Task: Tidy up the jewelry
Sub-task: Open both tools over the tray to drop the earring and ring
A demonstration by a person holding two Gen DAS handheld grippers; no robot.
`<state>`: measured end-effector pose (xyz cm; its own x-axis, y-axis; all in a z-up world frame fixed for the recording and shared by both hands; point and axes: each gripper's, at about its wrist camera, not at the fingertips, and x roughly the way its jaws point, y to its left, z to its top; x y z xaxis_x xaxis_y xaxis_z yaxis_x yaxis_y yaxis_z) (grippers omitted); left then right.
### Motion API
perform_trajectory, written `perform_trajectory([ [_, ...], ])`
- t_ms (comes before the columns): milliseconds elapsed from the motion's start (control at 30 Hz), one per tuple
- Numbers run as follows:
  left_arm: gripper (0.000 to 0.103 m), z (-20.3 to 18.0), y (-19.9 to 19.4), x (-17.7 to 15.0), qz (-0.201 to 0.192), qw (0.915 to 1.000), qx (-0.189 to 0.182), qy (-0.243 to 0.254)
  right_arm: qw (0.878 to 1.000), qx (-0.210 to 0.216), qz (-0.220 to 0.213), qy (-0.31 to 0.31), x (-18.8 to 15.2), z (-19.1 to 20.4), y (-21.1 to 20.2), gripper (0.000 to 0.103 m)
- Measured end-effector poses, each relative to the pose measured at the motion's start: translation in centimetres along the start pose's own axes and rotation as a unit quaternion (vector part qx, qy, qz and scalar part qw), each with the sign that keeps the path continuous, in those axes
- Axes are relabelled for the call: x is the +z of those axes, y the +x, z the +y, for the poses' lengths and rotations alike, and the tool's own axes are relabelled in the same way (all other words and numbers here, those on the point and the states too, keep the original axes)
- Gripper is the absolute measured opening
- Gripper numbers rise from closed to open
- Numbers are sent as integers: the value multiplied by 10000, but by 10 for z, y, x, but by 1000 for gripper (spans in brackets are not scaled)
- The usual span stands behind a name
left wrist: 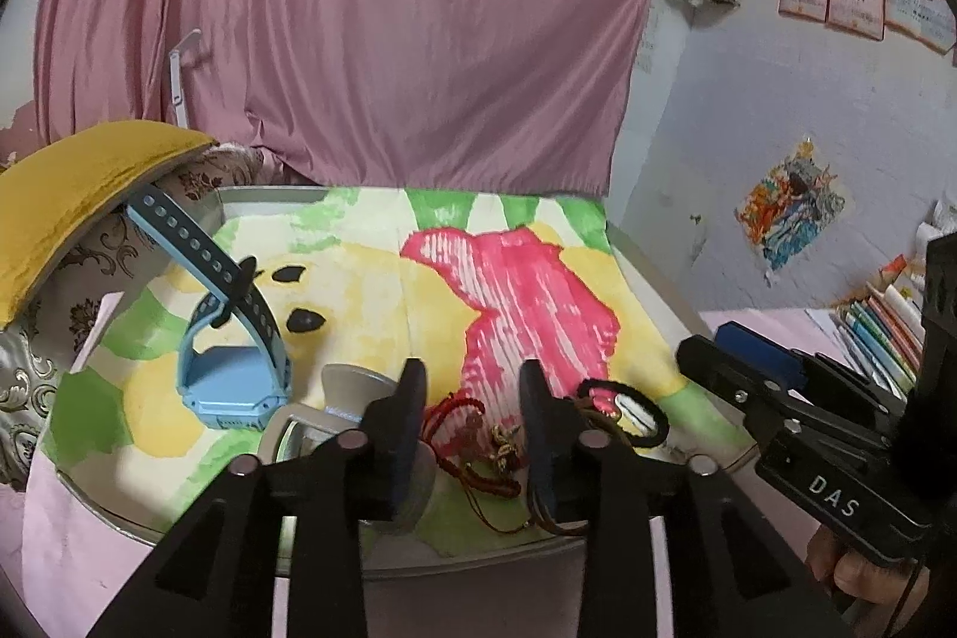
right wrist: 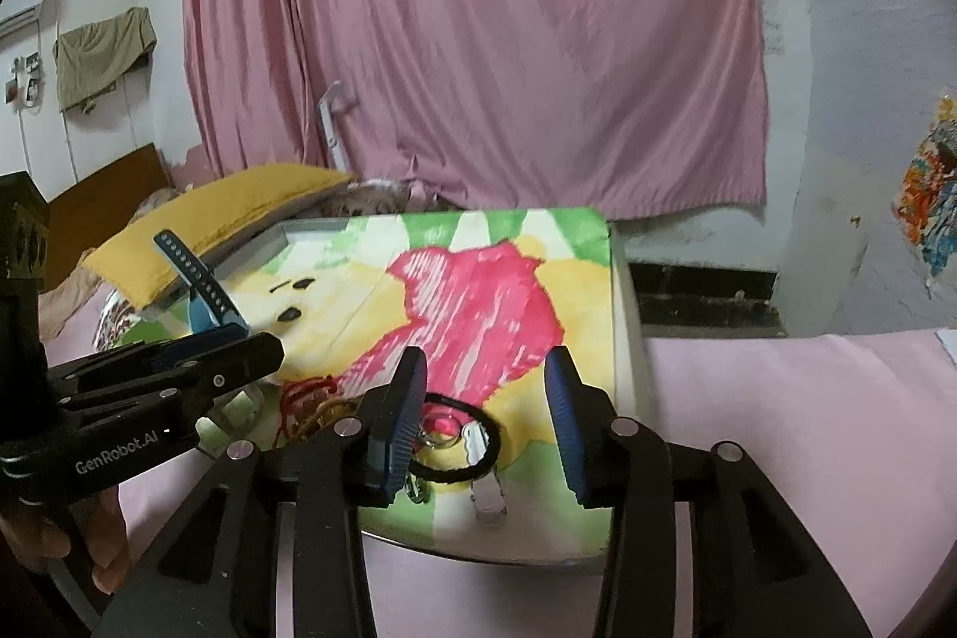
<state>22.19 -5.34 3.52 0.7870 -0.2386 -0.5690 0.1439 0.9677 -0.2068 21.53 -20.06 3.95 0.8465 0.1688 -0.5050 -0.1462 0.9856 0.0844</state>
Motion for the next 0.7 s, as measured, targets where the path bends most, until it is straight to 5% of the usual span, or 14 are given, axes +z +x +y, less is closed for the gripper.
perform_trajectory([
  [233, 56, 5, -17, -1, -486, 9987, 147, -75, 9986, -168, -497, -32, -2, 1, -24, 52],
  [367, 69, 8, -28, -3, -747, 9967, 288, -91, 9969, -254, -744, -63, -4, 4, -36, 73],
  [567, 94, 16, -48, -8, -1110, 9926, 433, -244, 9956, -231, -900, -103, -8, 5, -48, 82],
  [700, 102, 21, -63, -14, -1315, 9896, 508, -295, 9948, -170, -1002, -97, -12, 5, -57, 91],
])
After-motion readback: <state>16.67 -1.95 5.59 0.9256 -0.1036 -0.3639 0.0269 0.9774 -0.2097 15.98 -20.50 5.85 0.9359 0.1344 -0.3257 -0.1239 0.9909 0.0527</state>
